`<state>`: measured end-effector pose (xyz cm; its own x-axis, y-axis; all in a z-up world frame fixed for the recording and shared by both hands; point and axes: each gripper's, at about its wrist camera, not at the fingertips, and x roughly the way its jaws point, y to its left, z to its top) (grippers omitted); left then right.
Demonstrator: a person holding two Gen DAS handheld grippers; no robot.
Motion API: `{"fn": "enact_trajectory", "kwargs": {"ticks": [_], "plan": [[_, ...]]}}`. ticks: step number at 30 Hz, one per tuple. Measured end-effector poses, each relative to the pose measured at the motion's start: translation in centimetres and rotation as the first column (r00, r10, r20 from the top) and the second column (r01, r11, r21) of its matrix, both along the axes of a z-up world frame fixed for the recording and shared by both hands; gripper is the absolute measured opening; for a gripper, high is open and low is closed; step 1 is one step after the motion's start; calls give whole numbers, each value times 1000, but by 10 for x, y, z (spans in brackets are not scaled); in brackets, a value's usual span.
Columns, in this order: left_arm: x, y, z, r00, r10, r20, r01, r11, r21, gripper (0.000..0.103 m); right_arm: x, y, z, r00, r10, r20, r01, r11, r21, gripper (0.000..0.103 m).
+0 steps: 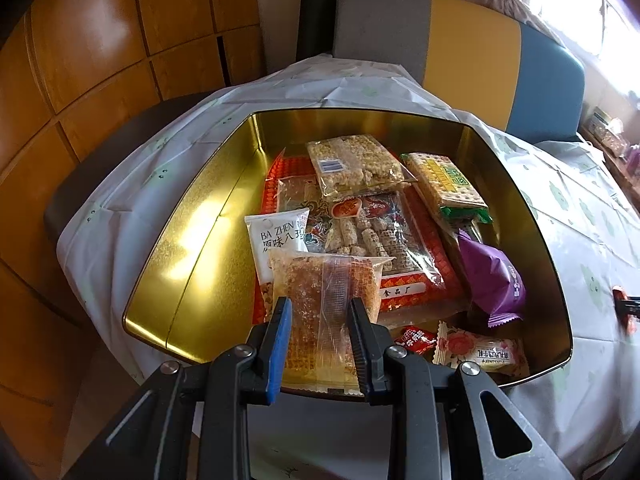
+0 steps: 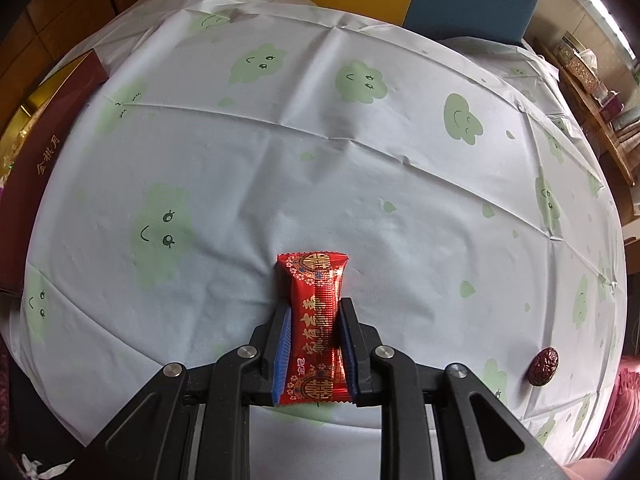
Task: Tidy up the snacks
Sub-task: 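Open the left gripper to release the rice-crisp bag in the tin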
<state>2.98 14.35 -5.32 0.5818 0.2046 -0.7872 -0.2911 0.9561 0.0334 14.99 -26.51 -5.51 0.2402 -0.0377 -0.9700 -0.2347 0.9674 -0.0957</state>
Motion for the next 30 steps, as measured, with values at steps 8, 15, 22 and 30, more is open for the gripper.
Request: {"fn": "enact_trajectory", "kwargs": {"ticks": [8,15,22,30], "plan": [[-5,4,0,1000,9,19,-9,1000,-11,29,-13,24,-3,999,24,34,-23,999,-33,22],[-10,11,2,999,22,33,-21,1000,-15,28,-25,32,6,999,15,45,-14,999,-34,22],[-15,20,5,998,42,49,-41,998,-38,28,-26,38,8,998,34,45,-34,999,6,22],[-19,31,7,996,66,66,-62,997,-54,28,-27,40,8,999,17,30,-17,1000,5,22]]}}
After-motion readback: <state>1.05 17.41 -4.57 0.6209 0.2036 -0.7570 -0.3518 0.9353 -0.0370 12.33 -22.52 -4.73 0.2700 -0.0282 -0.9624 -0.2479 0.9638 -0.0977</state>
